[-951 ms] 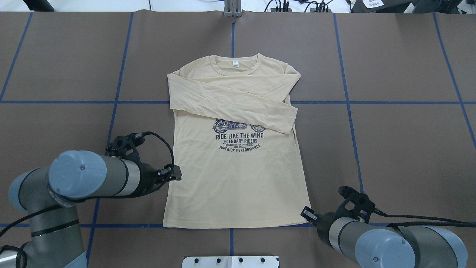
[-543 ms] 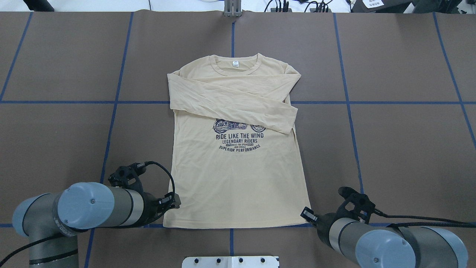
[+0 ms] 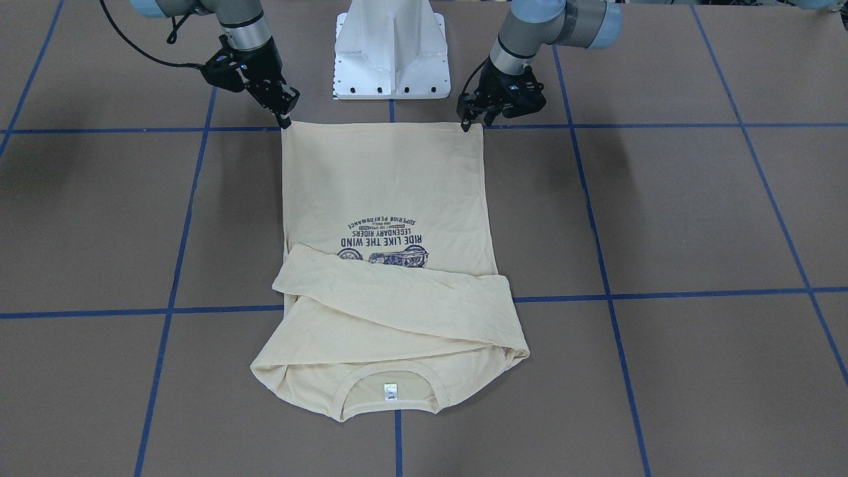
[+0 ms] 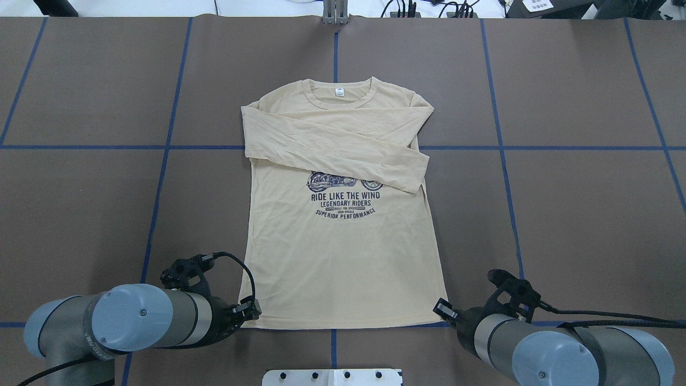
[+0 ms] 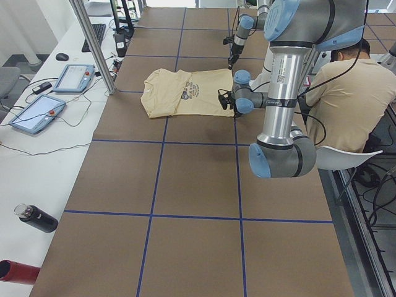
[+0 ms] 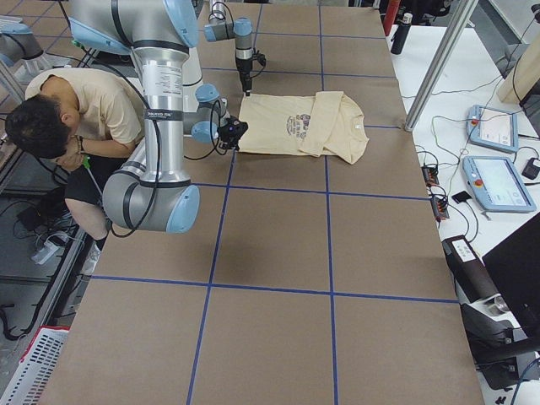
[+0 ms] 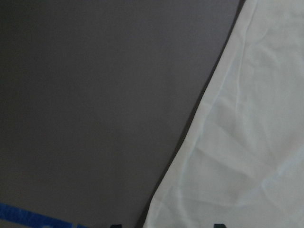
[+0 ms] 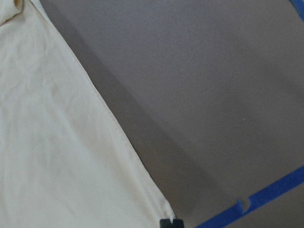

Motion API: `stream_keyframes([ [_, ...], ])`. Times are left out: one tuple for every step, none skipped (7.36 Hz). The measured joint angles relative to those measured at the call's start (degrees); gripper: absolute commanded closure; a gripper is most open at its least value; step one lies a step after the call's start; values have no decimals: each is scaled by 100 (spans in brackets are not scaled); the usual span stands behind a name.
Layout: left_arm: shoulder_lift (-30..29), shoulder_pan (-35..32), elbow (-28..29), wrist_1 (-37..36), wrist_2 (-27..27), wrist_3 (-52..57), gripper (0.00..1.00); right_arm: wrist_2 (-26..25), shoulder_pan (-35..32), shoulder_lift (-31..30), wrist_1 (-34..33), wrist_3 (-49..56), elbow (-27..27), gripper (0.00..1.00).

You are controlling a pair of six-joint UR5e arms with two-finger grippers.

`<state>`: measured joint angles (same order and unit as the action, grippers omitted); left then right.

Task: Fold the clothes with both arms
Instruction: 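Grasp both hem corners nearest the robot with the left and right grippers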

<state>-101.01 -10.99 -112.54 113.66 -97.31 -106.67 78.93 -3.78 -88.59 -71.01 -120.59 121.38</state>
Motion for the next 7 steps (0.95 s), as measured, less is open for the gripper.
stream_keyframes([
  [1,5,13,-1,1,-7,42,0,0,-2,0,0,0,100],
  [2,7,23,-1,1,-10,72,0,0,-6,0,0,0,100],
  [5,9,27,-1,2,-13,100,0,0,-7,0,0,0,100],
  [8,9,29,-7,2,-15,100,0,0,-8,0,0,0,100],
  [9,9,30,-18,2,-14,100,0,0,-9,0,0,0,100],
  [13,9,29,-26,-2,-12,100,0,0,-9,0,0,0,100],
  [26,8,0,-46,-20,-12,100,0,0,-9,0,0,1,100],
])
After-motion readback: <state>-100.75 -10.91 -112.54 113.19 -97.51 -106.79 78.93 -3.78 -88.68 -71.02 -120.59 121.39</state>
